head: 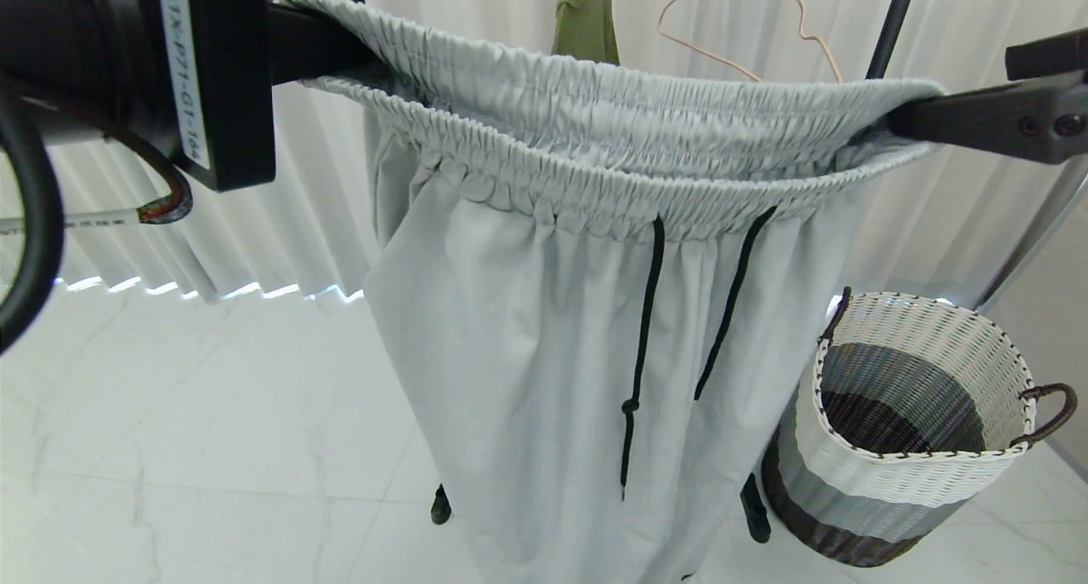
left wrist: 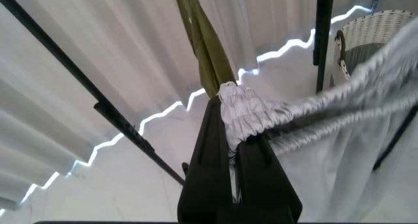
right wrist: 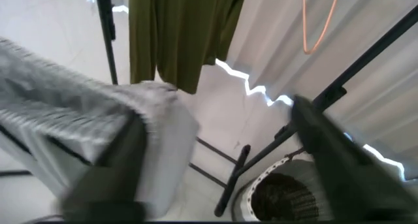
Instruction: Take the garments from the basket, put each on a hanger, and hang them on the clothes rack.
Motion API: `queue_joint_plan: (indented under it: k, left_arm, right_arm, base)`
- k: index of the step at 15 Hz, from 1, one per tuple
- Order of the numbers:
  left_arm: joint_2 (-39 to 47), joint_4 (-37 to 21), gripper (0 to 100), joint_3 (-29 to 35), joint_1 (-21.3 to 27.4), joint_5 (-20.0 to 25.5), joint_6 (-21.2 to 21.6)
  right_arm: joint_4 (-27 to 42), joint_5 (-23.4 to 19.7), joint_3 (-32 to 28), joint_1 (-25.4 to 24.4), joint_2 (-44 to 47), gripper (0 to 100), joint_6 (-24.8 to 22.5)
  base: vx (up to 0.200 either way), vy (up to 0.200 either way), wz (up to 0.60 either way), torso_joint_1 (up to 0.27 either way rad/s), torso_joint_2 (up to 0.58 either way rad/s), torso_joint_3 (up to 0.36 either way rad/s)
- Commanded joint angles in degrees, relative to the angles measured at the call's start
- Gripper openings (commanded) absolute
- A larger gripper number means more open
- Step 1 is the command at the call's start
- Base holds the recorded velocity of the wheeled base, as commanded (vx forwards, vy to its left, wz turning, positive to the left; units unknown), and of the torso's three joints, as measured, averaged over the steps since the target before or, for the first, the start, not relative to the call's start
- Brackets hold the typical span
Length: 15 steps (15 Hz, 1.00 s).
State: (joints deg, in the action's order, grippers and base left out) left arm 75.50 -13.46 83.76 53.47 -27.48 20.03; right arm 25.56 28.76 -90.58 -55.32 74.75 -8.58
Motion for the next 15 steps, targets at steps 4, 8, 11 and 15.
queue_joint_plan:
  k: [4, 8, 11, 15]
  left_arm:
    - [0.0, 0.0, 0, -0.8, -7.3, 0.0, 0.0]
    - [-0.4, 0.1, 0, -1.7, -7.2, 0.1, 0.0]
    - [-1.1, 0.0, 0, -1.8, -7.2, 0.0, 0.0]
    - [-1.1, 0.0, 0, -1.8, -7.2, 0.0, 0.0]
  right_arm:
    - [-0.2, -8.7, 7.3, -0.1, -7.1, 100, -3.1]
    - [0.0, -9.5, 8.2, 3.7, -7.8, 100, -3.7]
    - [-0.1, -7.7, 9.8, 14.2, -8.0, 100, -11.0]
    - [-1.5, -14.2, 10.6, 29.3, -9.2, 100, -24.5]
  base:
    - [0.0, 0.0, 0.0, 0.0, 0.0, 0.0]
    - [0.0, 0.0, 0.0, 0.0, 0.0, 0.0]
    - [0.0, 0.0, 0.0, 0.0, 0.0, 0.0]
    - [0.0, 0.0, 0.0, 0.0, 0.0, 0.0]
